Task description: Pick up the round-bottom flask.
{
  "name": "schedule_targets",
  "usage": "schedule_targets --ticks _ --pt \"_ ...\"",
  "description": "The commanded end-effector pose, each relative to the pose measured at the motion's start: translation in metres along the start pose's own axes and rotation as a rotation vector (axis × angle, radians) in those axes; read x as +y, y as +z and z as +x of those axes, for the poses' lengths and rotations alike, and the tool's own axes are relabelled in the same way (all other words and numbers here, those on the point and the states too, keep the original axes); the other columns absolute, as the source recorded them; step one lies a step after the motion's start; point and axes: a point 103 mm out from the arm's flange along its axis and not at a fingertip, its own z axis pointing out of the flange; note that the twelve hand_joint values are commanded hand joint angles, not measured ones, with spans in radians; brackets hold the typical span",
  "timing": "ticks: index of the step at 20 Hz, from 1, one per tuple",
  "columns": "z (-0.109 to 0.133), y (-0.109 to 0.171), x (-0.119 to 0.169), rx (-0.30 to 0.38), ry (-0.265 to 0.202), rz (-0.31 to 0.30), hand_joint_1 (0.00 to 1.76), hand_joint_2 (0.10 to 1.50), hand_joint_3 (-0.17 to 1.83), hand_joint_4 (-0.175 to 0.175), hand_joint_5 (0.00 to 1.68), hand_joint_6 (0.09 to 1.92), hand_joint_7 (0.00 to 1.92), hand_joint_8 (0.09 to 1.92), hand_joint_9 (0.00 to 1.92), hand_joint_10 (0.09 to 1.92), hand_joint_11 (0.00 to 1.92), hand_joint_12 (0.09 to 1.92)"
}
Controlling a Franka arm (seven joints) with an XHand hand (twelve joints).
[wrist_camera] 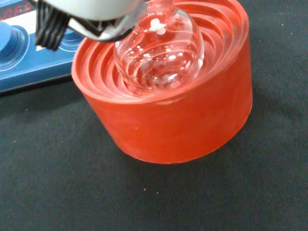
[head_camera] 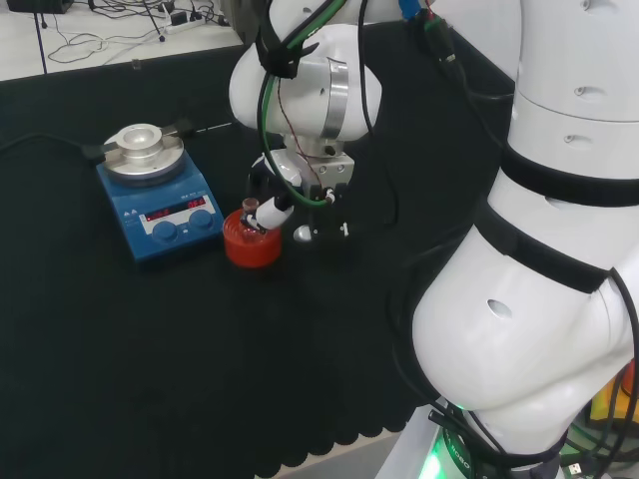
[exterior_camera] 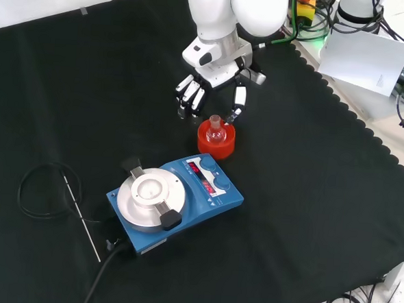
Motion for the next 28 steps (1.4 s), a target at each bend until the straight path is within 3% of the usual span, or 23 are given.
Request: schedule_targets --ticks 1,18,28 --pt "-0.0002 0.0018 0.0006 -0.006 0.001 -0.01 0.93 0.59 0.67 -0.065 0.78 0.66 0.35 0.64 0.59 0.6 0.23 1.36" --pt "0.0079 0.0029 0.0044 -0.071 -0.015 -0.034 0.97 0.59 0.67 -0.08 0.9 0.73 0.37 0.65 0.61 0.6 0.23 1.35" --pt "0.0074 0.0 0.0054 -0.081 -0.002 -0.044 0.99 0.63 0.69 -0.079 0.93 0.75 0.36 0.65 0.61 0.6 0.22 1.36"
